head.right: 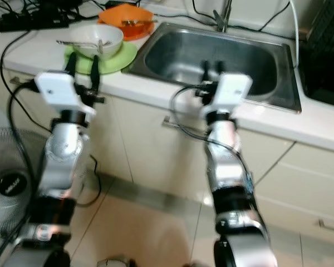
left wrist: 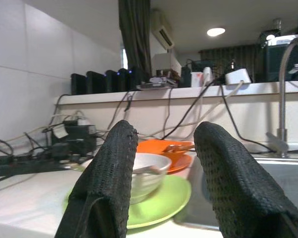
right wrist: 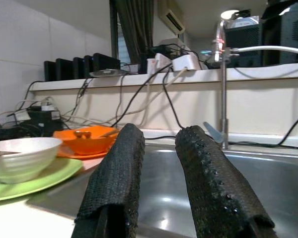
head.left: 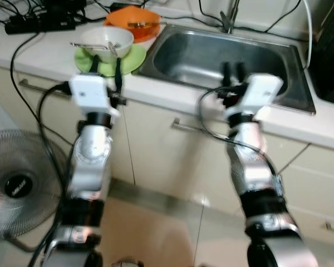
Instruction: Kitchen organization
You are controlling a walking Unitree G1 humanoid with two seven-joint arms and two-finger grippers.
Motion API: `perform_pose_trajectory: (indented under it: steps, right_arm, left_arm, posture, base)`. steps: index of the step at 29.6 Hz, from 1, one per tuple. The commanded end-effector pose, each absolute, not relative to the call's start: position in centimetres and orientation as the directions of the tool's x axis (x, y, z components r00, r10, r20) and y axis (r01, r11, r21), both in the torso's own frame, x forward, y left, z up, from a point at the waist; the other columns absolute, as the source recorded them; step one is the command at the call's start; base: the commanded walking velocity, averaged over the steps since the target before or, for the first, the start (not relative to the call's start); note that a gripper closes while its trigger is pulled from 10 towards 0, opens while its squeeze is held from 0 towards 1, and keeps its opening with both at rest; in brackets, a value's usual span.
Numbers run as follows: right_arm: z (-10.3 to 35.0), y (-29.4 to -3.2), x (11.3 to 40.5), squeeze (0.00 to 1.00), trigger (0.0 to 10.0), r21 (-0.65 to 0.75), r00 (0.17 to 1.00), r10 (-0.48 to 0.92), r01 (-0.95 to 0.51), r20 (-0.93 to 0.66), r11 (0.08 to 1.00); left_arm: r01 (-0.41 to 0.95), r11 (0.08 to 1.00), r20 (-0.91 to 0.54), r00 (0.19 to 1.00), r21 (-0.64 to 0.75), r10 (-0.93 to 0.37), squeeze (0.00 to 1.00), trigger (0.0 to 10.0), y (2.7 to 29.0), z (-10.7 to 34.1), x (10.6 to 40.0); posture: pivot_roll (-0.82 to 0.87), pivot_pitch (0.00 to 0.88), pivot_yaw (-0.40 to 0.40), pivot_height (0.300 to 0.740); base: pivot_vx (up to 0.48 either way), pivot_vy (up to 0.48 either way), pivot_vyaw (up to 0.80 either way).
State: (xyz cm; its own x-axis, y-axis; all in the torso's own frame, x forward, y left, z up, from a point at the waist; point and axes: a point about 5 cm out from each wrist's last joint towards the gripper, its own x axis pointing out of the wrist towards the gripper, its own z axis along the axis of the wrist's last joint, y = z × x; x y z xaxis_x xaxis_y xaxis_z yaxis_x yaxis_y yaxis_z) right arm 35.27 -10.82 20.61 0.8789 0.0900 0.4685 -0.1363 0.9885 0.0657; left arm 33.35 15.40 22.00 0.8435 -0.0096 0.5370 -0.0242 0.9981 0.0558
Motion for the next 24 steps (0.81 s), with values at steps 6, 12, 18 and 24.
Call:
perform_pose_trajectory:
  steps: [6, 12, 18, 24]
  right_arm:
    - [20.8, -11.9, 35.4, 0.0, 10.0, 0.064, 0.877, 0.067, -0.11, 0.477, 0.992]
    - [19.9, -11.9, 35.3, 0.0, 10.0, 0.041, 0.884, 0.078, -0.109, 0.461, 0.993]
    - [19.1, -12.0, 35.3, 0.0, 10.0, 0.035, 0.897, 0.082, -0.107, 0.434, 0.994]
    - [18.7, -11.8, 35.3, 0.0, 10.0, 0.027, 0.903, 0.094, -0.116, 0.419, 0.993]
  left_arm:
    - [-0.004, 0.998, 0.531, 0.847, 0.059, -0.028, 0.0, 10.0, 14.7, 21.7, 33.3]
    - [-0.028, 0.998, 0.511, 0.859, 0.055, -0.004, 0.0, 10.0, 15.5, 20.7, 33.2]
    - [-0.048, 0.997, 0.499, 0.866, 0.059, 0.012, 0.0, 10.0, 16.0, 20.1, 33.0]
    - [-0.051, 0.997, 0.489, 0.872, 0.061, 0.015, 0.0, 10.0, 16.1, 19.6, 32.9]
  posture:
    - [0.11, 0.098, -0.024, 0.74]
    - [0.11, 0.099, -0.024, 0.74]
    - [0.11, 0.098, -0.024, 0.74]
    - [0.11, 0.099, -0.025, 0.74]
  base:
    - [0.304, 0.0, 0.0]
    - [0.303, 0.0, 0.0]
    - [0.304, 0.0, 0.0]
    - [0.304, 0.0, 0.0]
